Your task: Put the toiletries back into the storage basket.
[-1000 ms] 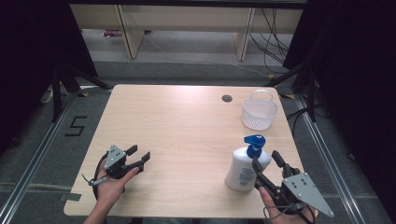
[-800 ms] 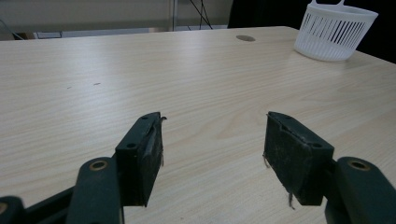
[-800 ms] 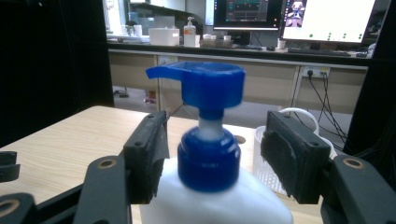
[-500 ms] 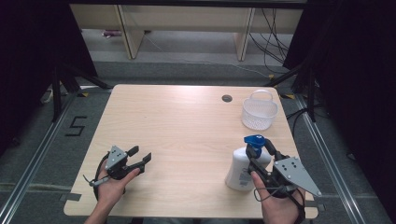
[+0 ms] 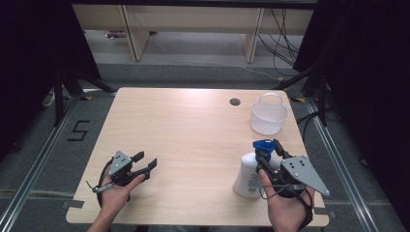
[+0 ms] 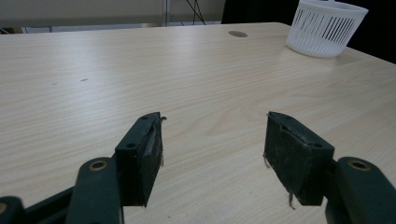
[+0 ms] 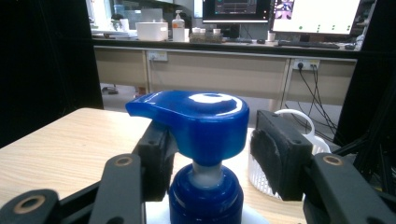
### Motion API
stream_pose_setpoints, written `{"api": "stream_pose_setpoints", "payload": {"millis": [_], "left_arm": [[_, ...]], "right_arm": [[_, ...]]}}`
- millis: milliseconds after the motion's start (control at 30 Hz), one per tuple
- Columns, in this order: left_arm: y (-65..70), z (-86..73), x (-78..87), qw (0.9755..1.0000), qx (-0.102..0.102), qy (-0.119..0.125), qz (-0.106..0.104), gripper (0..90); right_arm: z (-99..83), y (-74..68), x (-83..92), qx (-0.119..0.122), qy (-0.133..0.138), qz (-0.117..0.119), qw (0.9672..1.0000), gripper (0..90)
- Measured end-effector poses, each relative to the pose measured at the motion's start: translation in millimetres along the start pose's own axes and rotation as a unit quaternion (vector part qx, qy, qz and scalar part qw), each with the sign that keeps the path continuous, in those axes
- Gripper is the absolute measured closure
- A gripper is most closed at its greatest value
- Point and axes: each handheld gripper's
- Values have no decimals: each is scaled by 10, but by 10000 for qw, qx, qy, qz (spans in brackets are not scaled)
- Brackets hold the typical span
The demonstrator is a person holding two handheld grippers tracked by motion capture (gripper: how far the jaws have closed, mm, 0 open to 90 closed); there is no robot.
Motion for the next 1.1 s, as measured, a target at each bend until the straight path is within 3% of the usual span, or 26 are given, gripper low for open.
{"api": "stream_pose_setpoints", "payload": {"millis": [33,67,200,233,400,533,700,733,800,833,967,1000,1100], "left_arm": [[3,0,0,10000,0,-2,-10,364],[8,1,-1,10000,10,4,-22,364],[12,5,-9,10000,-1,-47,-24,364],[12,5,-9,10000,8,-48,-26,363],[8,0,3,10000,51,-53,10,364],[2,-8,-2,10000,70,-56,-1,364],[-4,-11,-4,9999,94,-62,6,365],[-5,-11,-3,9999,96,-59,11,365],[-7,-13,-3,9999,100,-55,14,366],[-10,-18,-3,9999,117,-65,14,366],[-18,-25,-11,9999,137,-56,-7,367],[-16,-23,-5,9999,134,-82,11,367],[-19,-25,-4,9999,146,-82,20,368]], "right_arm": [[4,1,-6,51,17,22,10000,509],[6,-23,2,-53,-40,-12,10000,516],[17,-42,-10,146,9,4,9999,582],[14,-57,-15,95,-11,7,10000,592],[14,-57,-21,153,58,-84,9998,598],[8,-76,-12,-66,-18,-43,10000,600],[15,-49,-17,4,50,-42,10000,602],[16,-53,-12,-97,-11,-20,10000,602],[27,-27,-18,-39,1,-6,10000,602],[31,-35,-18,-147,-29,41,9999,602],[45,-10,-29,-196,-41,69,9998,603],[49,19,-35,-115,-3,63,9999,603],[56,64,-33,-226,-6,43,9997,603]]}}
Point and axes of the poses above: each handheld gripper's, and its own axes: x roughly backward along the jaws, z roughly out of its top, y roughly to its right, and after that the axes turned 4 degrees about -x, right-handed
